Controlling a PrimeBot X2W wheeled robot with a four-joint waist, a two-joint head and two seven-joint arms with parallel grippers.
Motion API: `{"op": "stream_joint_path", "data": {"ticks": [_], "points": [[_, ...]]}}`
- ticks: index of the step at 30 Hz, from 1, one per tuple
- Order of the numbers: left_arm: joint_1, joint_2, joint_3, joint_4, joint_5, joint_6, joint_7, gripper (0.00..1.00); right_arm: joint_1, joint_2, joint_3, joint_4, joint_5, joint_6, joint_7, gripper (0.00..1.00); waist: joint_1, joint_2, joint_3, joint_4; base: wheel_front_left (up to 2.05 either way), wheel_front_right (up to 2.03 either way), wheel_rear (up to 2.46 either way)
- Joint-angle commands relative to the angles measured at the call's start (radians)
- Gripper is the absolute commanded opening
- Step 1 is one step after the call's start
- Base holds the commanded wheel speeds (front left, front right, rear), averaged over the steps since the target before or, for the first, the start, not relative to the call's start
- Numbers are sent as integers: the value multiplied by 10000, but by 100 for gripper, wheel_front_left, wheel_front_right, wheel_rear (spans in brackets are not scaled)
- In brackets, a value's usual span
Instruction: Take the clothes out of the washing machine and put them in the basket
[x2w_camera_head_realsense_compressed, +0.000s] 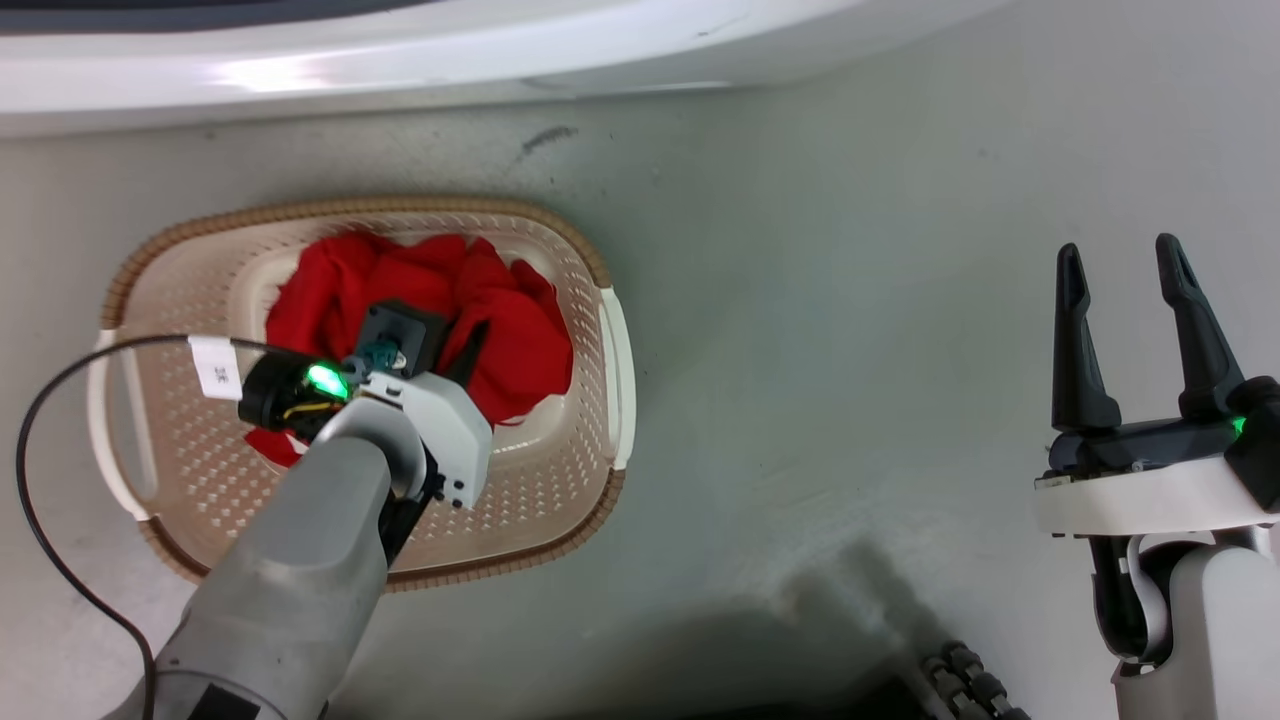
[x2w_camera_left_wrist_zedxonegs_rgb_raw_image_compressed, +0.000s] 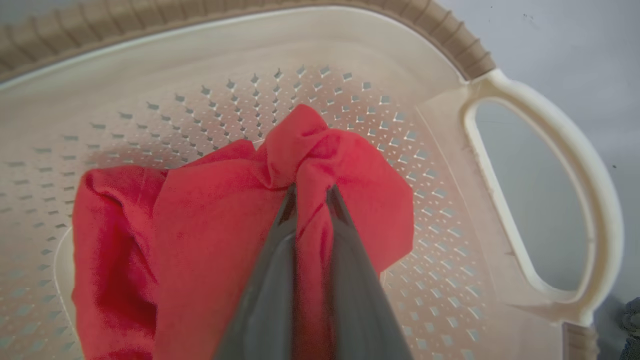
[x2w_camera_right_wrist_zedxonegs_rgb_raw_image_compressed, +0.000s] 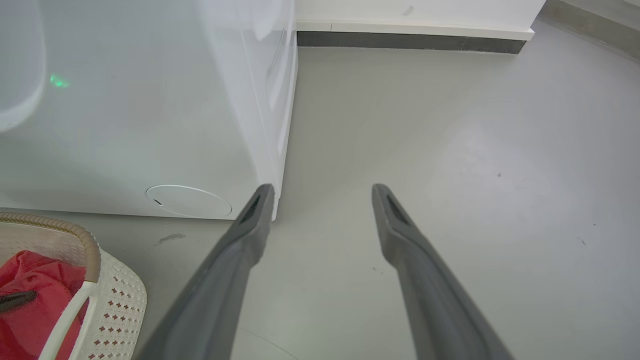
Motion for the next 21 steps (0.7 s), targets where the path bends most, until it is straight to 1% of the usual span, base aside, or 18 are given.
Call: {"op": "stream_joint_path", "data": {"ticks": [1, 8, 9, 10, 13, 18, 20, 21], "points": [[-219, 0, -68, 89, -30, -14, -26, 0, -171, 5, -12, -72, 46, -10, -24, 100, -1, 0, 299, -121, 0, 0, 0], [-652, 36, -87, 694, -190, -14, -26, 0, -308, 4, 39, -102, 96, -11, -24, 100, -1, 0, 591, -193, 0, 0, 0], [-651, 19, -37, 748, -178, -15, -26, 36, -345, 5, 59, -76, 112, -11, -24, 100, -1, 0, 579, -199, 0, 0, 0], [-607, -30, 5, 868, -207, -15, -26, 100, -370, 5, 66, -58, 134, -11, -24, 100, -1, 0, 547, -196, 0, 0, 0], [-501, -194, -9, 896, -236, -15, -27, 100, -381, 5, 28, 22, 133, -11, -24, 100, -1, 0, 339, -155, 0, 0, 0], [-82, -192, 60, 317, -340, -15, -25, 100, -356, 4, -34, 177, 9, -9, -24, 100, -1, 0, -382, 2, 0, 0, 0], [48, -71, 335, 11, -427, -11, -27, 100, -340, 4, -66, 269, -52, -11, -24, 100, -1, 0, -788, 120, 0, 0, 0], [170, -12, 525, -97, -424, 73, -27, 100, -316, 4, -78, 323, -105, -11, -24, 100, -1, 0, -1047, 191, 0, 0, 0]]}}
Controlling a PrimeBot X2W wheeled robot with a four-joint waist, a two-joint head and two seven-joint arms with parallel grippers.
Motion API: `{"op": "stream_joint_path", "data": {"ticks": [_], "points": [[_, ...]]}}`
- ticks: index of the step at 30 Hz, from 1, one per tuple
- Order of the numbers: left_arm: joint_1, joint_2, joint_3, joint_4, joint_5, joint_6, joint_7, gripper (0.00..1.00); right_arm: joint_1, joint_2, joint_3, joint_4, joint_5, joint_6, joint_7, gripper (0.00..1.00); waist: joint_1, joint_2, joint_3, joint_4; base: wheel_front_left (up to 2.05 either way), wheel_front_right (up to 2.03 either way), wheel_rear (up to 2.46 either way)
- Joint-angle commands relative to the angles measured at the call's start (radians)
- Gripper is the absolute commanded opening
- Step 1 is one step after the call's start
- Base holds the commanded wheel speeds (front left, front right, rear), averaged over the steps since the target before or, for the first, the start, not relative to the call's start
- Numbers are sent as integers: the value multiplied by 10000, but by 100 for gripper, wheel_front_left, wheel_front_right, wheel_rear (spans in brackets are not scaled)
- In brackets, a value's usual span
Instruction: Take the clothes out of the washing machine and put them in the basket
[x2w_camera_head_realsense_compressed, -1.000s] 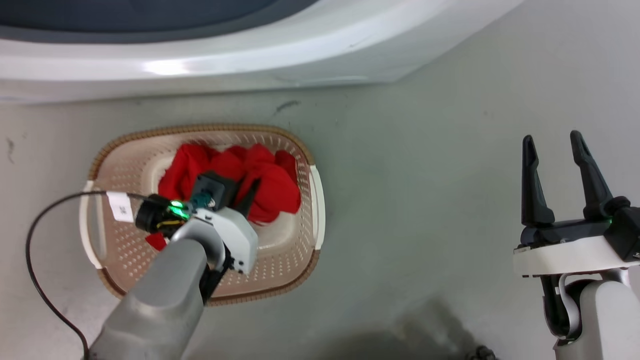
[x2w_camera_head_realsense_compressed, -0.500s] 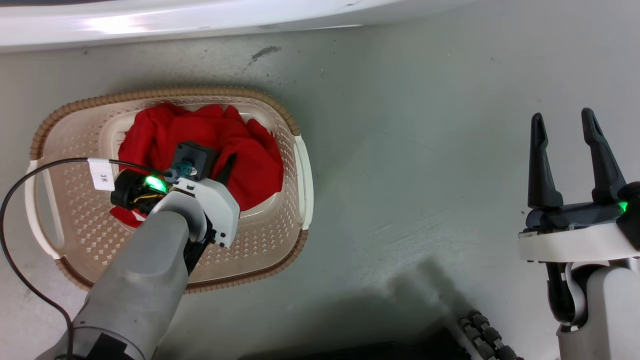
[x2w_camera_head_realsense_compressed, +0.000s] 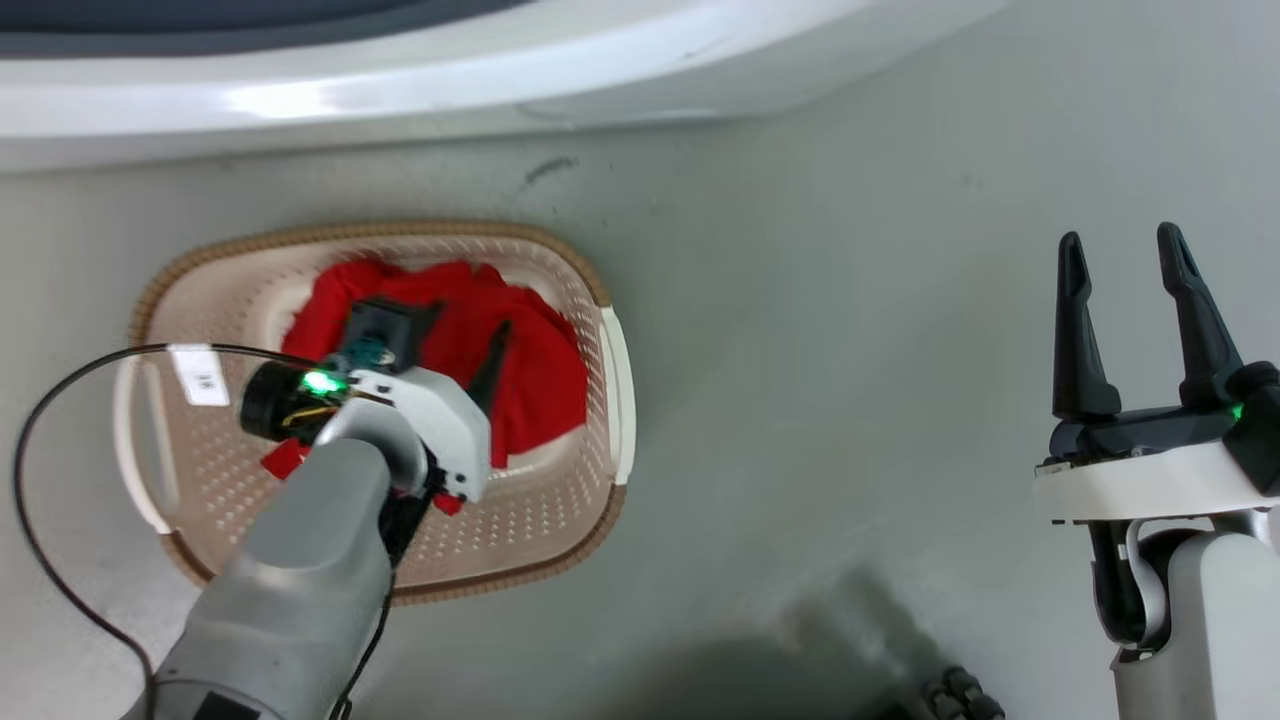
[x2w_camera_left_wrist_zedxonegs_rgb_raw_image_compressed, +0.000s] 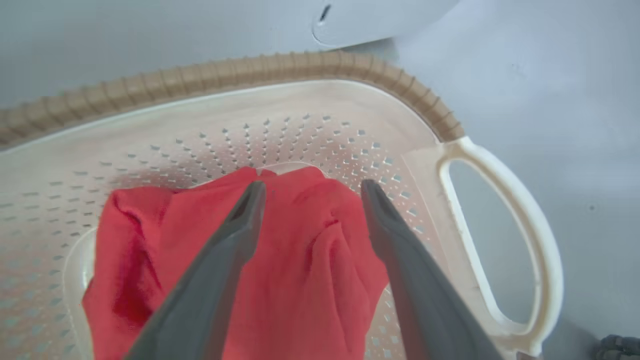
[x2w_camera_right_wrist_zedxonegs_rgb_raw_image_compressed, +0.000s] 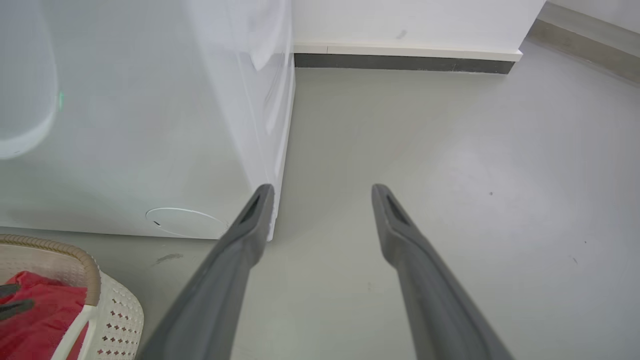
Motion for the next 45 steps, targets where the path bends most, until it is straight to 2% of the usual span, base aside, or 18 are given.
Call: {"op": "stream_joint_path", "data": {"ticks": [1, 4, 18, 25, 28, 35, 45], "points": [[247, 105, 473, -364, -32, 62, -27, 100, -1, 5, -11, 119, -143, -11, -24, 100, -1, -1, -898, 285, 0, 0, 0], [586, 75, 844, -889, 56, 50, -24, 100, 82, -1, -46, 206, -220, -11, -24, 100, -1, -1, -1376, 402, 0, 0, 0], [3275, -122, 4054, -5106, 1511, 31, -24, 100, 766, -1, -607, 604, -571, -9, -24, 100, -1, -1, -4923, 1346, 0, 0, 0], [4742, -380, 5357, -7144, 2258, 35, -24, 100, 1168, -1, -700, 528, -560, -11, -24, 100, -1, -1, -6032, 1628, 0, 0, 0], [5348, -539, 6003, -7925, 2578, 166, -26, 100, 1415, 0, -638, 526, -588, -11, -24, 100, -1, -1, -6376, 1704, 0, 0, 0], [6889, -1002, 6549, -9384, 3552, 325, -26, 100, 2053, 0, -573, 443, -428, -11, -23, 100, -1, -1, -7074, 1810, 0, 0, 0], [8697, -1547, 6909, -9931, 4141, 623, -26, 100, 2913, -3, -266, 296, -203, -11, -23, 100, -1, -1, -7782, 1415, 0, 0, 0]]}}
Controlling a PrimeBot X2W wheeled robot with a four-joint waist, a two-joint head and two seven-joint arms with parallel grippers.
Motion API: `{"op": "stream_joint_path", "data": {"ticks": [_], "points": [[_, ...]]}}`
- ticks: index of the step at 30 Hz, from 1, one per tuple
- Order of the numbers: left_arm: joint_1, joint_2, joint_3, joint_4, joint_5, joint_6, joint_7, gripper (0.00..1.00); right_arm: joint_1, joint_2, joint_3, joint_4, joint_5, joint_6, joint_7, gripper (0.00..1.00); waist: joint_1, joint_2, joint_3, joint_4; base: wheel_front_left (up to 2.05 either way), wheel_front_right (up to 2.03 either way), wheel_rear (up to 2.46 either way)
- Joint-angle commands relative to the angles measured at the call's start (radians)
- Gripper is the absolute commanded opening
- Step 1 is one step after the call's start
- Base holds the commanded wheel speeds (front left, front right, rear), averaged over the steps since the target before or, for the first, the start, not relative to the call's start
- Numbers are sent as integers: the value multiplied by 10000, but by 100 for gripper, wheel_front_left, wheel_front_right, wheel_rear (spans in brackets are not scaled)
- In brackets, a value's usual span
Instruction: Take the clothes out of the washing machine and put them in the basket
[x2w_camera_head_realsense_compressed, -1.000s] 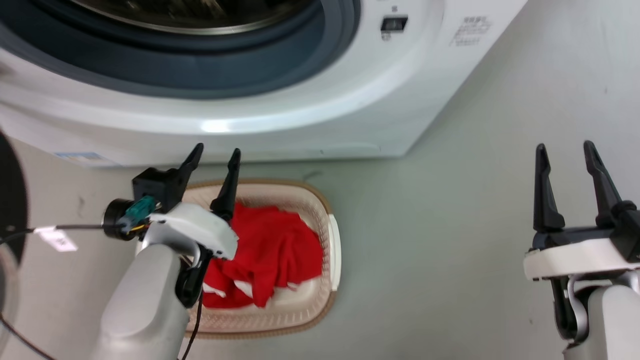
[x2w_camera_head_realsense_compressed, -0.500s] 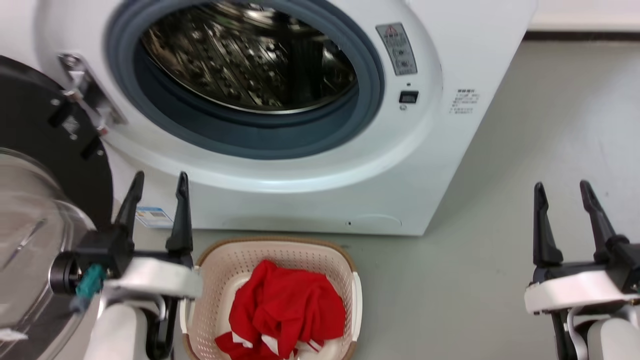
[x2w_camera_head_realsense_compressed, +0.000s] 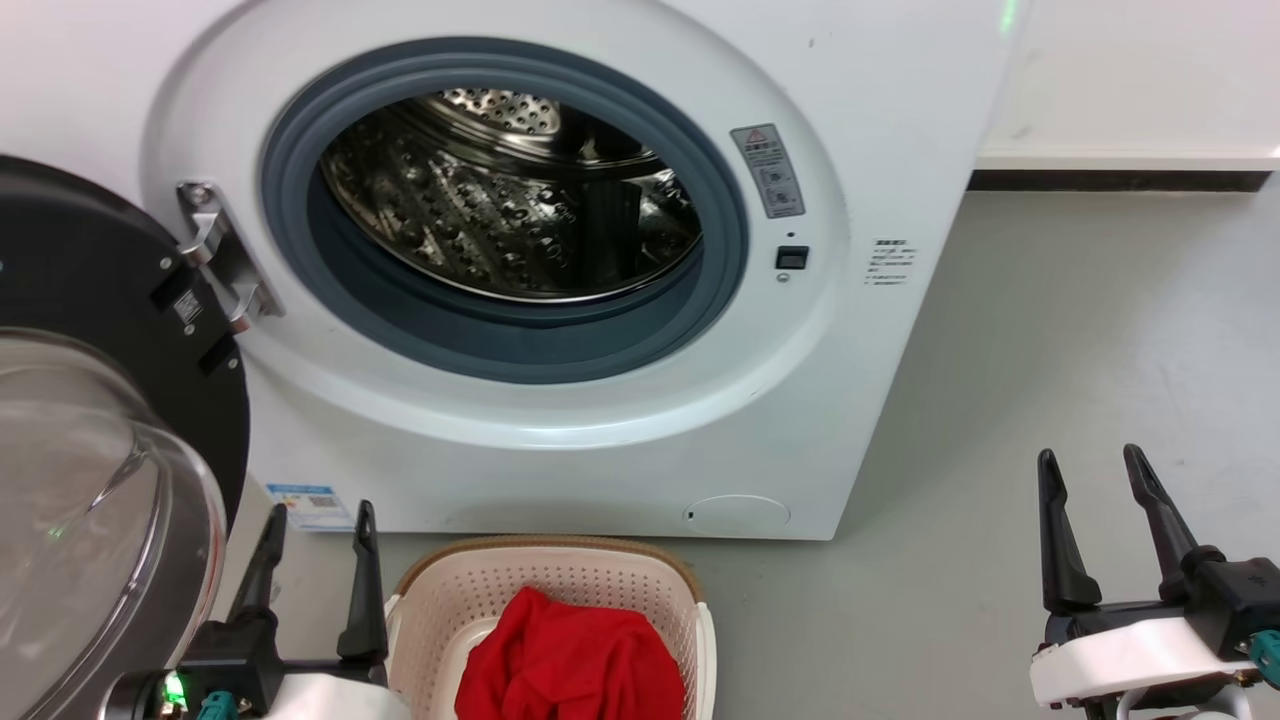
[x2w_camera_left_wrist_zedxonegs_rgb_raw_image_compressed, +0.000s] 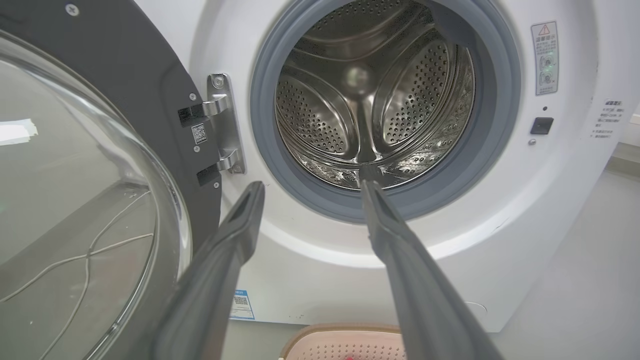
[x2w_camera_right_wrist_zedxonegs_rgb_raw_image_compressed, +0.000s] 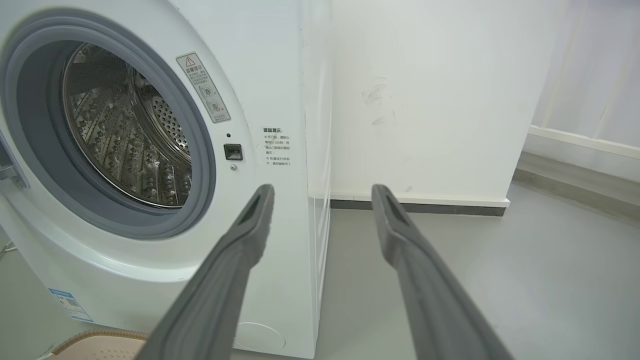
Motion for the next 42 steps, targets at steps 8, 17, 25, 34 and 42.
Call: {"op": "stream_joint_path", "data": {"ticks": [8, 17, 25, 34, 42], "points": [[260, -120, 13, -184, 309, 81, -24, 100, 121, -4, 58, -138, 199, -11, -23, 100, 3, -1, -169, -290, 0, 0, 0], [-20, -152, -46, -385, 510, 18, -23, 100, 47, -4, 122, -153, 256, -11, -23, 100, 3, -1, -60, -336, 0, 0, 0], [-67, -185, -63, -286, 416, 2, -24, 100, 14, -4, 89, -132, 234, -11, -23, 100, 3, -1, -1, -344, 0, 0, 0], [40, -211, 0, -3, 306, 20, 19, 0, 56, 11, 103, 45, 250, 0, 16, 0, 3, -1, 44, -354, 0, 0, 0], [-96, -234, 125, 449, -1017, -33, 459, 0, 25, 26, 77, 363, 1582, 0, 362, 0, 3, -1, 23, -342, 0, 0, 0]]}}
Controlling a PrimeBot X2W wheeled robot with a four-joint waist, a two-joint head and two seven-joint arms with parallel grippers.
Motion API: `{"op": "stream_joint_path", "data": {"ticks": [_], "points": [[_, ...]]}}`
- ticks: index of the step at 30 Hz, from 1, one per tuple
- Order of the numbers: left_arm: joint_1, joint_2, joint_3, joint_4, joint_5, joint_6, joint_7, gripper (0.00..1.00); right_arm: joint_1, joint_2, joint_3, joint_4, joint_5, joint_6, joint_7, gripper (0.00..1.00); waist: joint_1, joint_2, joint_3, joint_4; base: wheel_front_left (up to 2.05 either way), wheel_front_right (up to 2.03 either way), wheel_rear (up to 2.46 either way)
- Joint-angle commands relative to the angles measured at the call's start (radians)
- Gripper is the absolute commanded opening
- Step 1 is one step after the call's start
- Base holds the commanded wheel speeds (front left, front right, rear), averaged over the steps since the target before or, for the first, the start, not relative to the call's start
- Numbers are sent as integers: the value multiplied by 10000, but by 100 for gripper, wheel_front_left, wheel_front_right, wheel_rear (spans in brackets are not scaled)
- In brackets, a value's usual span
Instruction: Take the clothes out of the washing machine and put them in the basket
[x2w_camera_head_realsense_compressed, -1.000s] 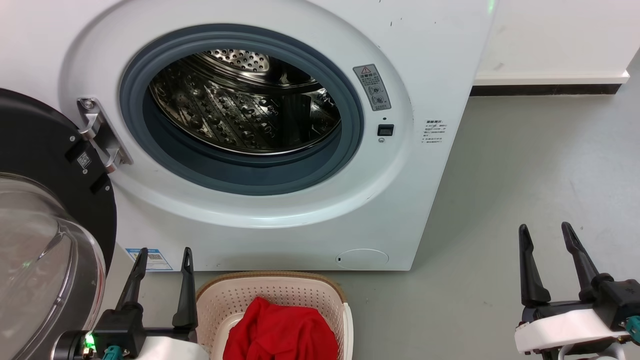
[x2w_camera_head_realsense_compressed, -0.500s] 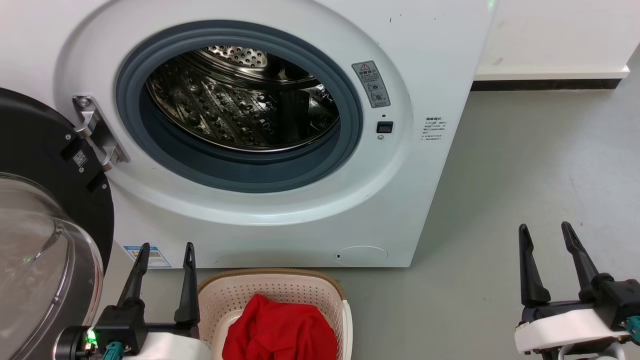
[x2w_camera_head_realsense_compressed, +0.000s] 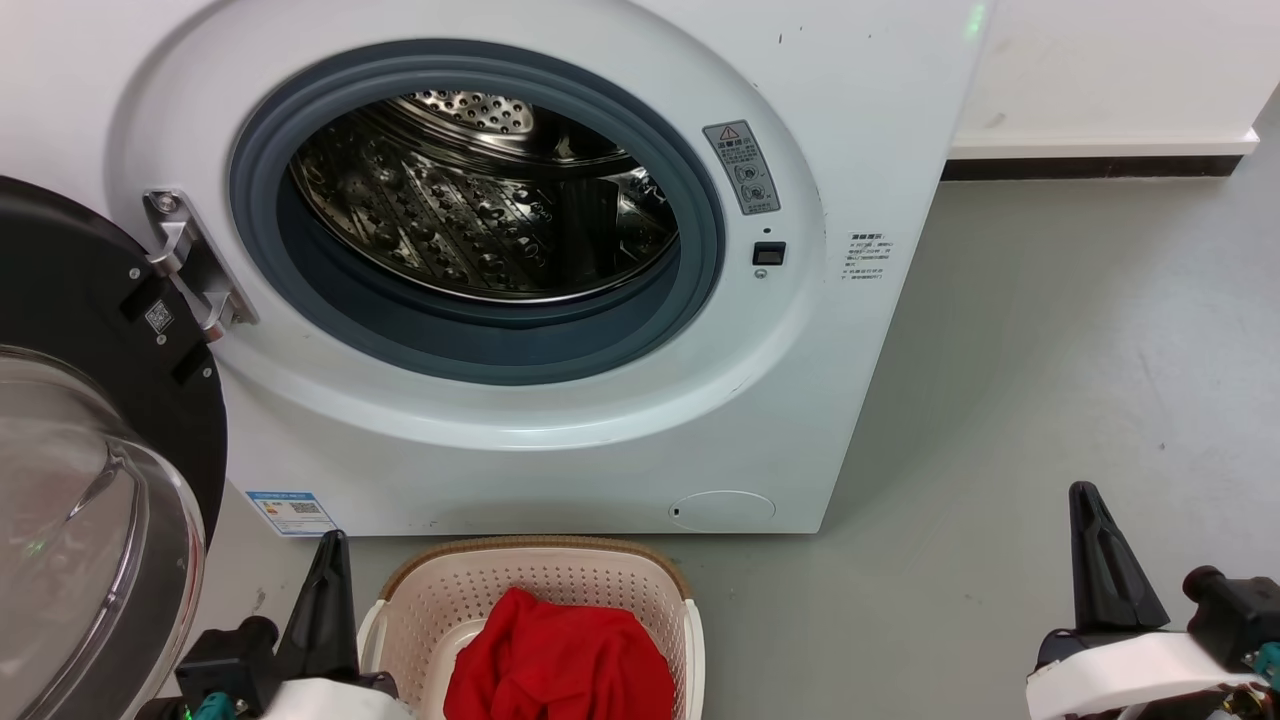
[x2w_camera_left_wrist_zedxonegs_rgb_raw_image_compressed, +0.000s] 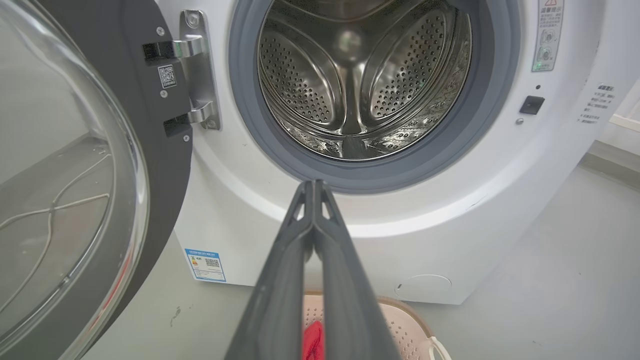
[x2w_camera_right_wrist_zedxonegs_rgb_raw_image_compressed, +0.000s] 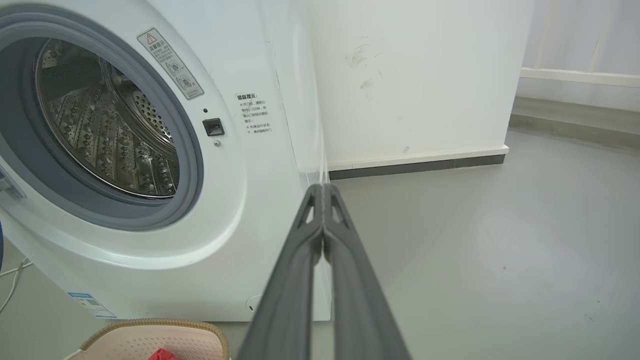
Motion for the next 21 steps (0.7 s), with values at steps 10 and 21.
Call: {"op": "stream_joint_path", "data": {"ticks": [10, 21], "points": [[-419, 12, 58, 38, -2106, -113, 419, 0, -340, -19, -55, 33, 2086, -1, 502, 0, 0, -1, -34, 19, 0, 0, 0], [-640, 12, 101, 242, -4059, -193, 862, 0, -517, -25, -94, 207, 4010, -2, 963, 0, 0, -1, -72, 41, 0, 0, 0]]}}
